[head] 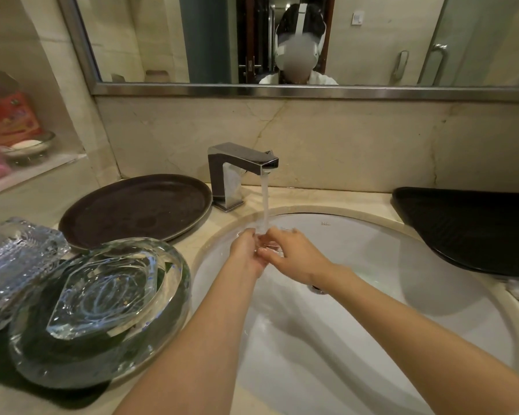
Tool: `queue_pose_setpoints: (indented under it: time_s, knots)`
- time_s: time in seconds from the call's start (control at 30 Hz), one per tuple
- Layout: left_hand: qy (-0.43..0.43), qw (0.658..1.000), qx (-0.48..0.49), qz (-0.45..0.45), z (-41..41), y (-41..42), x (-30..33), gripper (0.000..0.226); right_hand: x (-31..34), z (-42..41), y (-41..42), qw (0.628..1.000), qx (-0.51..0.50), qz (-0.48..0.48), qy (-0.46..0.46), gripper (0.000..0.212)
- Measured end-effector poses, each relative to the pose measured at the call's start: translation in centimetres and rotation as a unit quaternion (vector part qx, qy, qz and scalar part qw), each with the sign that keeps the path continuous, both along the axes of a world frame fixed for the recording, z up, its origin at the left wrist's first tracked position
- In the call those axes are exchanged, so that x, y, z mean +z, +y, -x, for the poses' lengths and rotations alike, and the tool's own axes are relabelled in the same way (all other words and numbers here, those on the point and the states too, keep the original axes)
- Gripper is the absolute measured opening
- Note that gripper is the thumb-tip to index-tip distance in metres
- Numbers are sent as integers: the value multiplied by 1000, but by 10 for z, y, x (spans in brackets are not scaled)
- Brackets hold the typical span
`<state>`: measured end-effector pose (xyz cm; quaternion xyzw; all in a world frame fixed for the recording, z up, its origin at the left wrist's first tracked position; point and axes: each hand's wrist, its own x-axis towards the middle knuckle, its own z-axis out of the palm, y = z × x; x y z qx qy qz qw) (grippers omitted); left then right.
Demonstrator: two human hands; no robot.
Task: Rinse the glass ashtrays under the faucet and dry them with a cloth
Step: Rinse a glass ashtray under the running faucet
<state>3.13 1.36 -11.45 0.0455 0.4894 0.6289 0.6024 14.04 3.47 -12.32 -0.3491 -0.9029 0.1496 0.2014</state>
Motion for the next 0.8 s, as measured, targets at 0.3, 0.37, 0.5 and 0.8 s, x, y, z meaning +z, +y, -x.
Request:
queue_pose_setpoints:
  time_s: [0.3, 0.37, 0.5, 0.8]
  knots:
    - [53, 997, 31, -53, 1, 5, 0, 12, 6, -16, 7, 991, -69, -84, -72, 47]
    - [102, 993, 8, -63, 2, 5, 1, 10, 9, -22, 11, 987, -142, -65, 27, 34]
    - [295, 948, -81, -92, -7, -2, 0, 16, 16, -29, 12, 955, -195, 206, 81, 53]
    - [541, 775, -236, -224, -28, -33, 21, 45, 21, -73, -12, 942, -175, 238, 162, 15]
